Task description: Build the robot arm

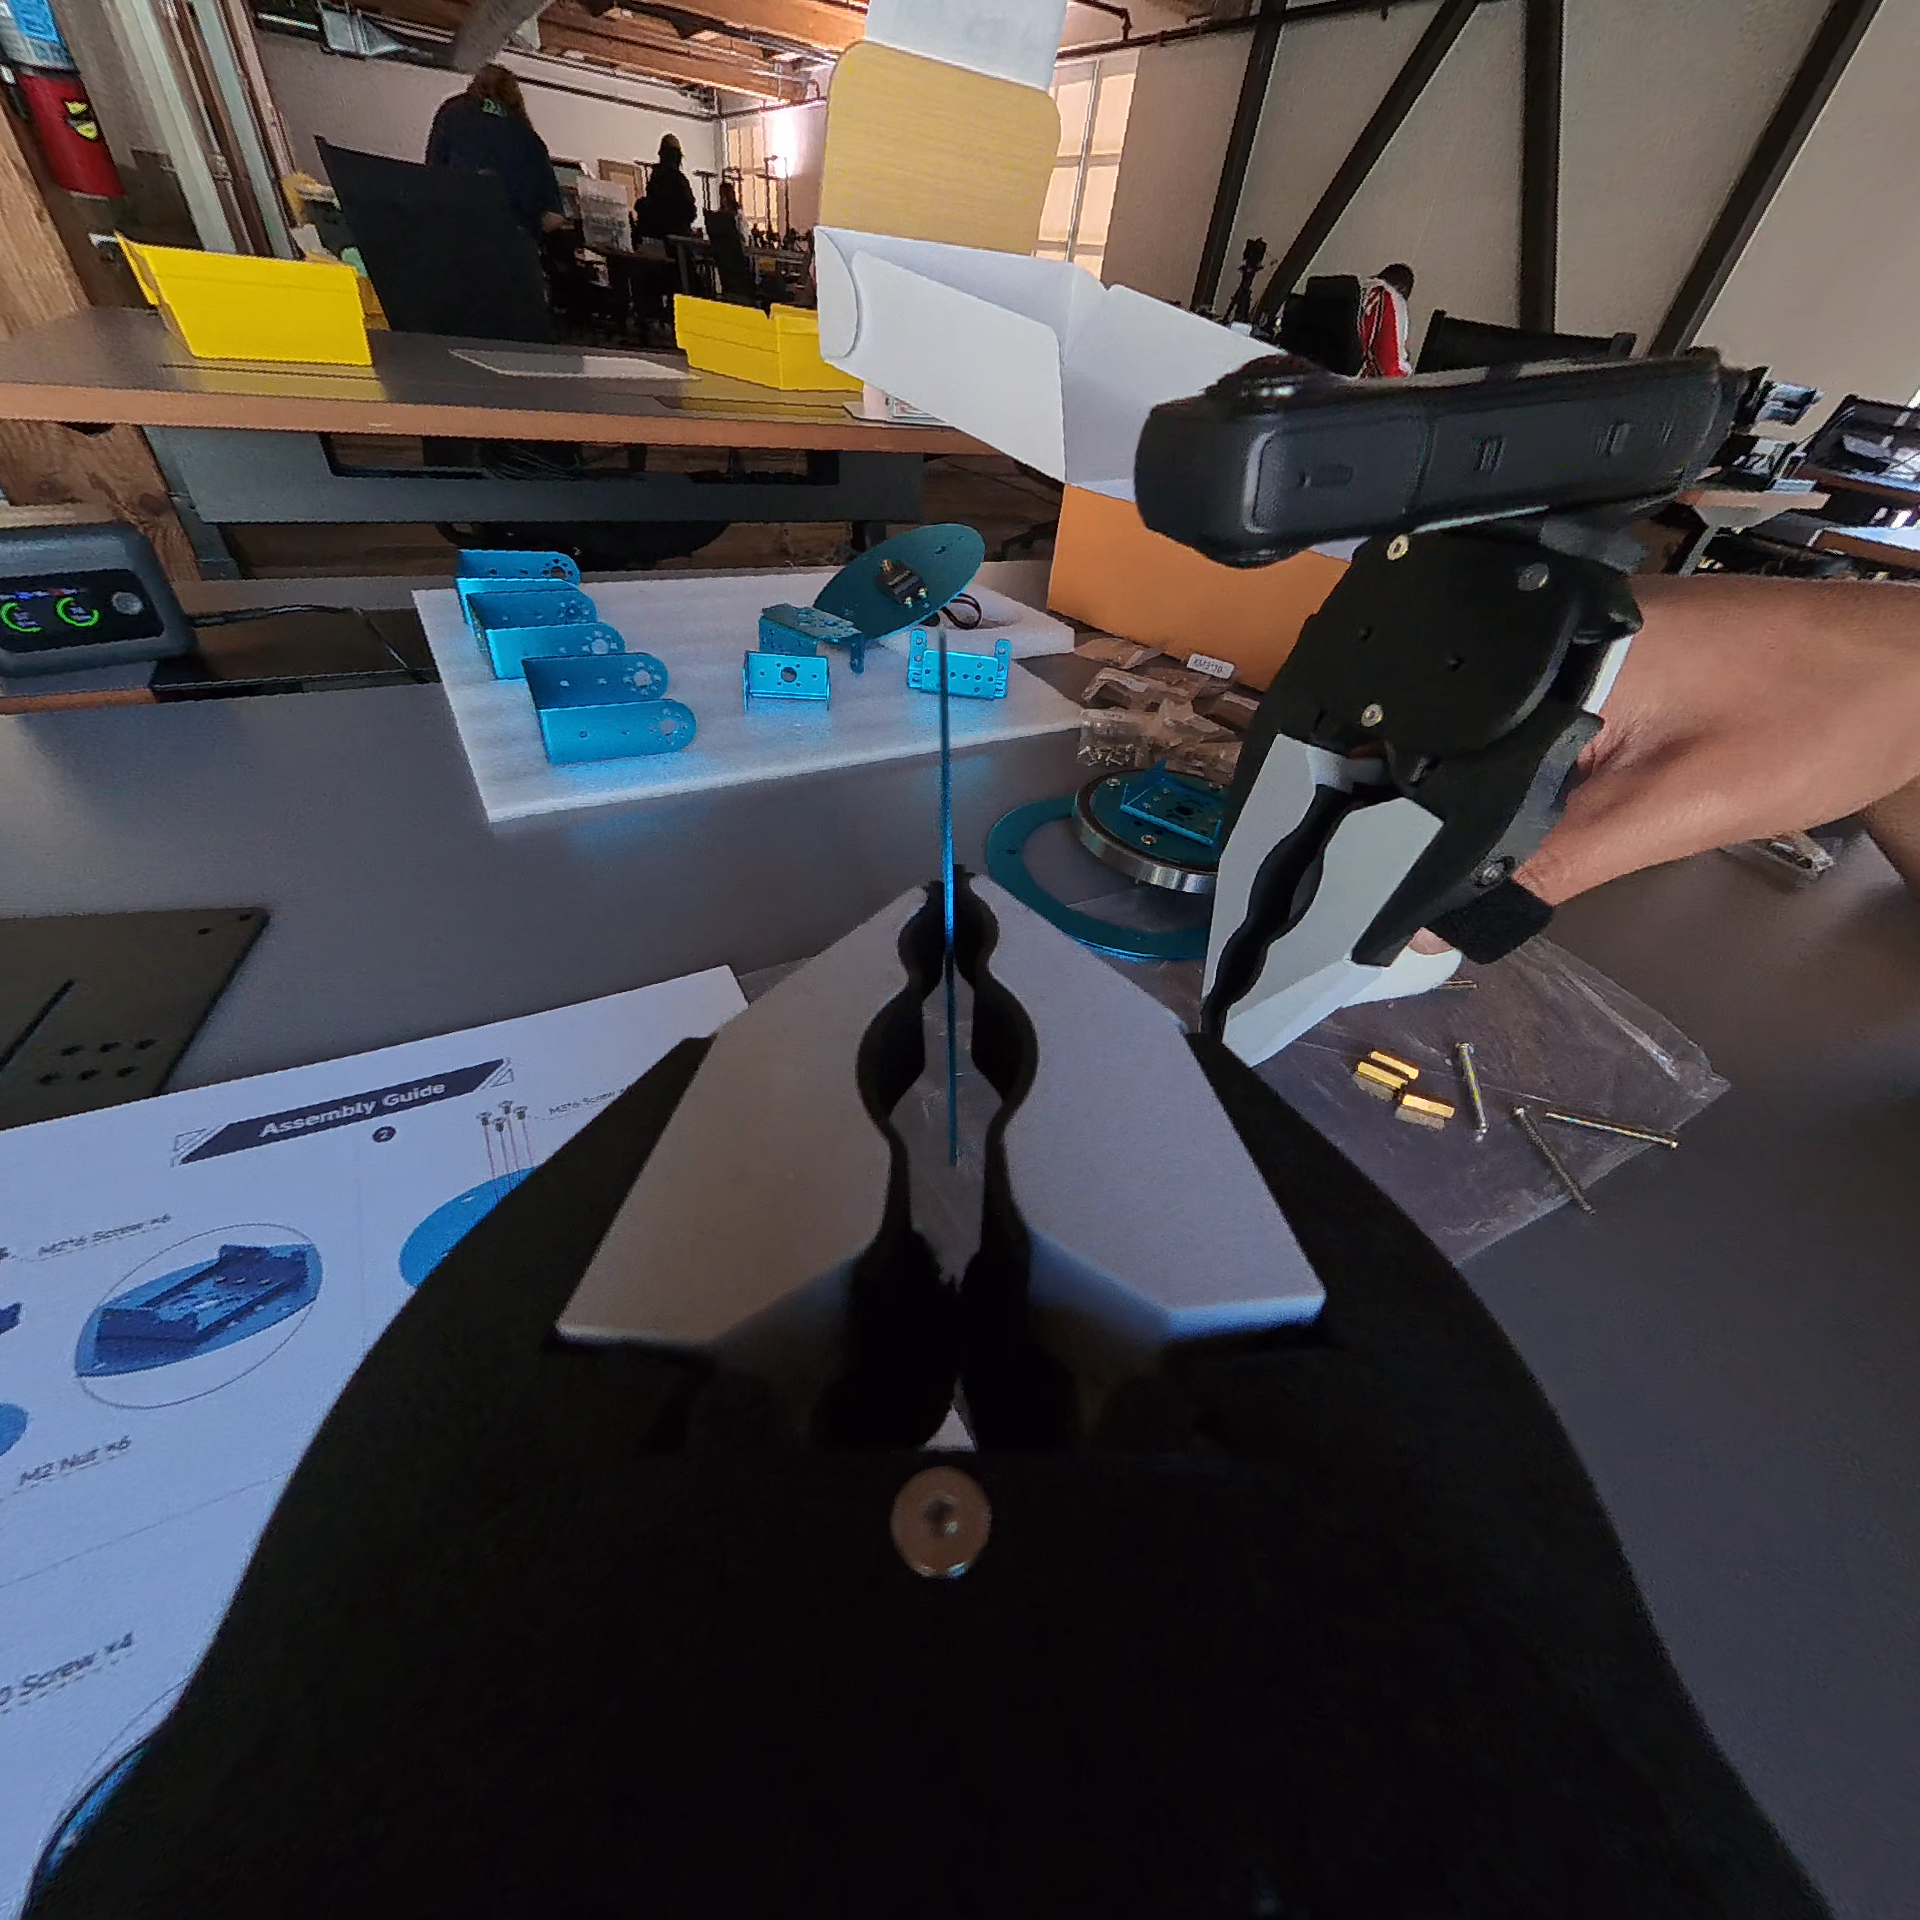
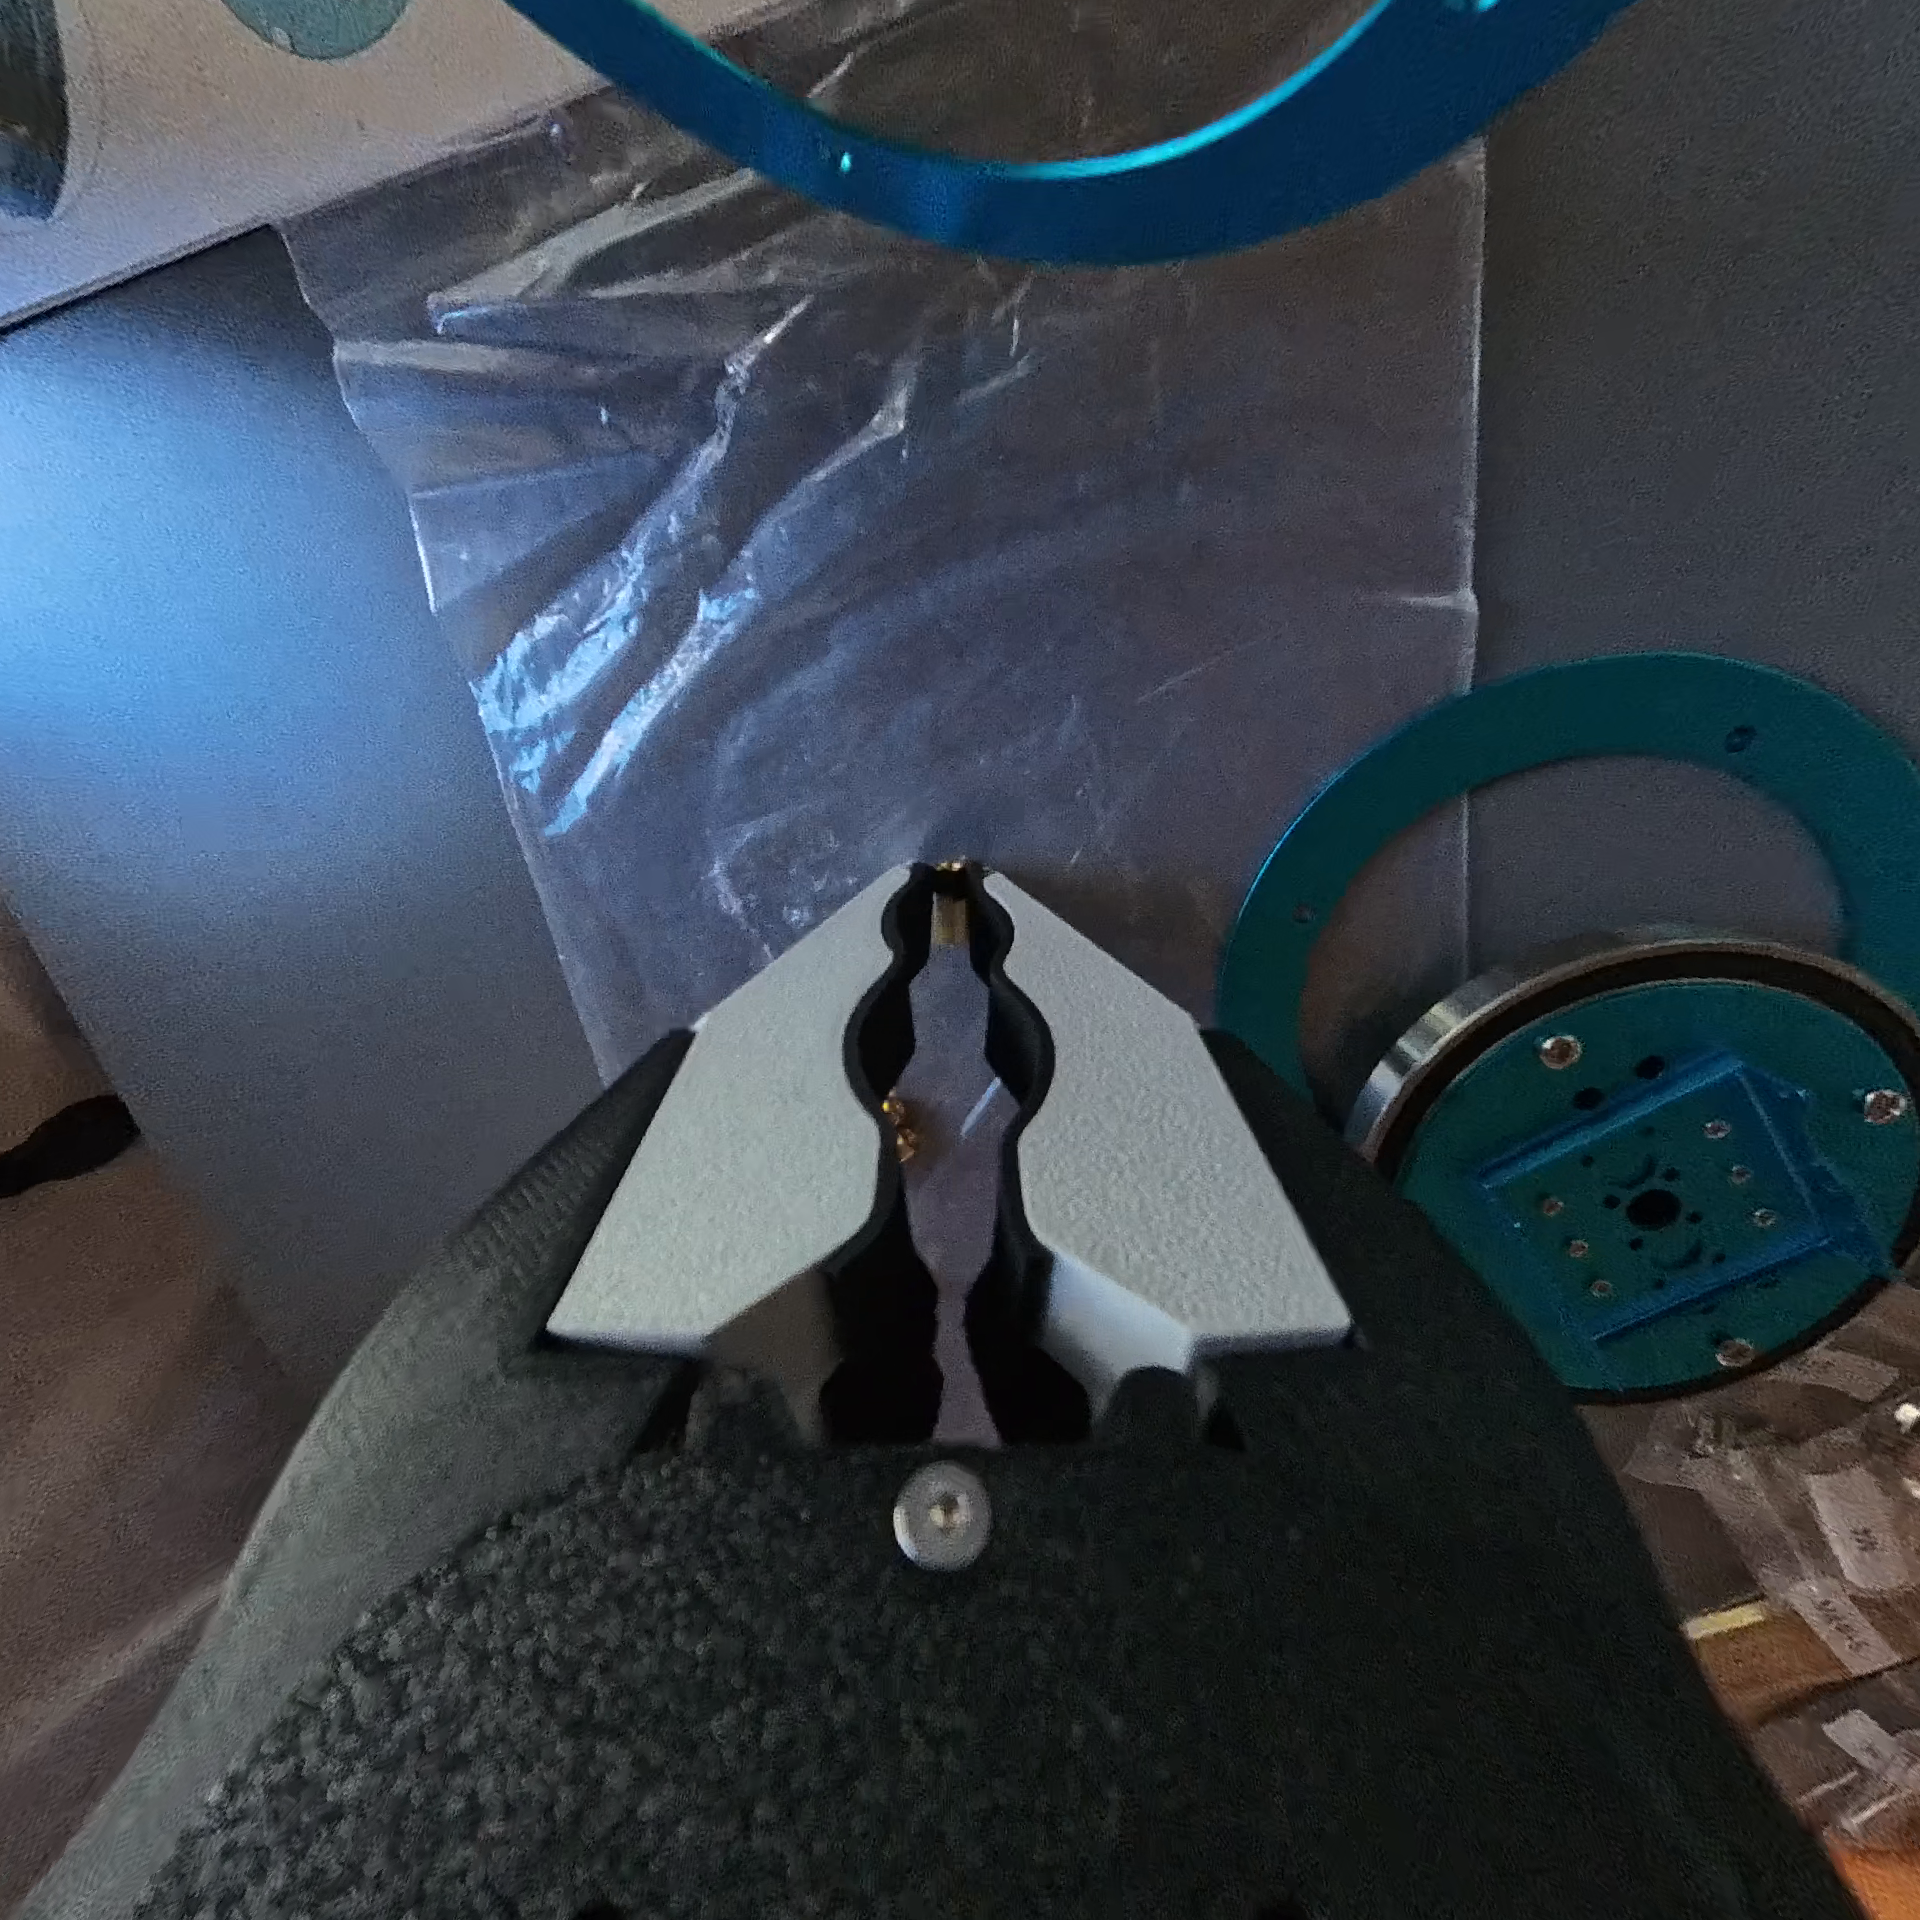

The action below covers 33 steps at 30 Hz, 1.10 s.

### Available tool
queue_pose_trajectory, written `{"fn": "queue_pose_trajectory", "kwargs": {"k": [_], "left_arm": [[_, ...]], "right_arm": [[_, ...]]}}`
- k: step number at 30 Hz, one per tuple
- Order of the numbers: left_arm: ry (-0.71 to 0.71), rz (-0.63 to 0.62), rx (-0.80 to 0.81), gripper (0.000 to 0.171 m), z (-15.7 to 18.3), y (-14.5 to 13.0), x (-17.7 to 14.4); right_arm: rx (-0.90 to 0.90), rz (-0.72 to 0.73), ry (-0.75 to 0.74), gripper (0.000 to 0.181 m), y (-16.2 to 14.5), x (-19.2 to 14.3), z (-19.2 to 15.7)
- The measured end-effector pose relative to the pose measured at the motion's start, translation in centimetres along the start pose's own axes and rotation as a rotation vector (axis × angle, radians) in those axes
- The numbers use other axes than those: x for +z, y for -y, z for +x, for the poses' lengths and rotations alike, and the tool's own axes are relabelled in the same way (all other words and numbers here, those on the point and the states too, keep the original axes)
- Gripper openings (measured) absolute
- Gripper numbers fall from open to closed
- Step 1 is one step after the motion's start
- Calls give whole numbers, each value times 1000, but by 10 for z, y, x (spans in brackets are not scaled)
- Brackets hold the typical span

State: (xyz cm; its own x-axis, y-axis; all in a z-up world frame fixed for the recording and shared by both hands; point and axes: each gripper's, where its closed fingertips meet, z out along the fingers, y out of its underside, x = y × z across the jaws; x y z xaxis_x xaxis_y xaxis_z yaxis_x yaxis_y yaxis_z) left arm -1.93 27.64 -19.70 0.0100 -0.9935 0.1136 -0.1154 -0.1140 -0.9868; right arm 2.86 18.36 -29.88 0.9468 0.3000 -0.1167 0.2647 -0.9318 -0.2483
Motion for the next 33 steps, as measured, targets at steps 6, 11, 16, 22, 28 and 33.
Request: {"fn": "queue_pose_trajectory", "kwargs": {"k": [6, 11, 16, 22, 28, 33], "left_arm": [[27, -5, 40, 0, -1, 0, 0], [16, -62, 44, 0, 1, -11, 4], [-77, -65, -36, 0, 13, -12, 6], [-186, -10, -144, 0, 23, -2, 3], [-243, -38, -141, 0, 34, -6, 5], [-274, -32, -141, 0, 42, -4, 4]], "right_arm": [[-84, 322, 143, 5, 33, -16, -10], [-229, 685, 283, 5, 67, -31, -18], [-237, 981, 393, 4, 93, -79, -29], [-241, 1097, 367, 4, 103, -86, -36], [-257, 1170, 363, 5, 107, -95, -50], [-270, 1217, 363, 4, 110, -101, -57]]}}
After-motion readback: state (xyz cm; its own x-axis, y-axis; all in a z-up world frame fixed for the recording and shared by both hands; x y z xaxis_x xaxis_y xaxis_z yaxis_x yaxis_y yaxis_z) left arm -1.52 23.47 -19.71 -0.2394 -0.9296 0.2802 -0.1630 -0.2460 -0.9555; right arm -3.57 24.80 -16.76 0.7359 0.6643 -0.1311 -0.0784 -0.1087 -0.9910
